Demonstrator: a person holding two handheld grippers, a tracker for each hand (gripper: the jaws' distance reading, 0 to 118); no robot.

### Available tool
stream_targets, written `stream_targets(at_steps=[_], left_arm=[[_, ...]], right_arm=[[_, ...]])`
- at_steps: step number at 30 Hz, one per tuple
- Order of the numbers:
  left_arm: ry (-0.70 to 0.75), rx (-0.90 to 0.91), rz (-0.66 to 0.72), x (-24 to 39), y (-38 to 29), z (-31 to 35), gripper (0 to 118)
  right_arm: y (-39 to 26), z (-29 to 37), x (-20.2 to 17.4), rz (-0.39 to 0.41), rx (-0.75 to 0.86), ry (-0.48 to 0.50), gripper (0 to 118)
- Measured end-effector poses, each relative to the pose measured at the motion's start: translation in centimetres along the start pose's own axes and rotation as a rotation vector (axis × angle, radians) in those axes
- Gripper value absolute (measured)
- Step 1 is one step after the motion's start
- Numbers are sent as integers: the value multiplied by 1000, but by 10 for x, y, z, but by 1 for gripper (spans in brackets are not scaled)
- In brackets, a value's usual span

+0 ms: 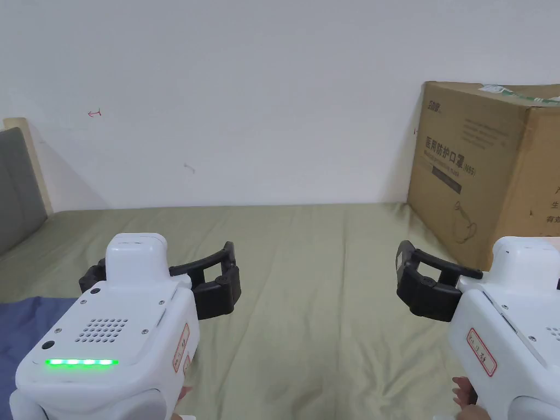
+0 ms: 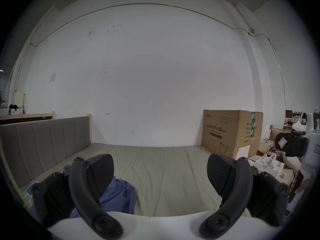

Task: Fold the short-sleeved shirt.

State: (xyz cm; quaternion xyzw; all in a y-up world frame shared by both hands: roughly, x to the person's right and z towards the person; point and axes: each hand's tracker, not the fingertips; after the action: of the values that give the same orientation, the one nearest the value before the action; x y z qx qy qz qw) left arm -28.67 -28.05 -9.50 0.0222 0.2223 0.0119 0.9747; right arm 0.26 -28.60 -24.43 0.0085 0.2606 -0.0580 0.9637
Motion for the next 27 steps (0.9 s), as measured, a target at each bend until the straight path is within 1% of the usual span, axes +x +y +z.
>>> stream_targets(at_steps=[6,11,14,15,17,18,19,20,21,22,23,24,25,27], left_arm=[[-10,19,7,6,1,4,113],[16,24,11,8,1,3,114],[-1,-29,58,4,2,-1,114],[-3,-66,83,2,3,-4,114],[-34,-107,125,-2,2,-10,112],[-25,-107,117,-2,1,-12,107],[-27,-103,110,-2,0,-11,89],[-29,-95,97,-1,-1,-9,62],[-23,-79,68,1,-2,-6,28],[-19,-89,46,3,-1,-5,4],[-33,-88,47,3,-1,-6,4],[-34,-93,38,3,-1,-6,4],[-32,-88,41,4,-1,-5,4],[-80,-78,44,2,0,-3,3]], right_arm=[[-1,-3,0,32,-4,-33,118],[-1,-6,3,17,-47,-21,118],[-2,-4,5,8,-42,-17,118],[-2,-3,5,13,-34,-18,118],[-4,-2,1,63,-1,-81,118],[-4,-2,-1,87,2,-80,117],[-4,-1,-1,86,-3,-55,113],[-4,0,0,89,-7,-27,102],[-4,2,-1,93,-6,-18,76],[-3,4,0,91,-7,3,16],[-1,5,1,89,-13,17,0],[1,2,3,74,-38,35,0],[2,0,3,69,-55,20,0],[3,-4,10,-5,-94,36,0]])
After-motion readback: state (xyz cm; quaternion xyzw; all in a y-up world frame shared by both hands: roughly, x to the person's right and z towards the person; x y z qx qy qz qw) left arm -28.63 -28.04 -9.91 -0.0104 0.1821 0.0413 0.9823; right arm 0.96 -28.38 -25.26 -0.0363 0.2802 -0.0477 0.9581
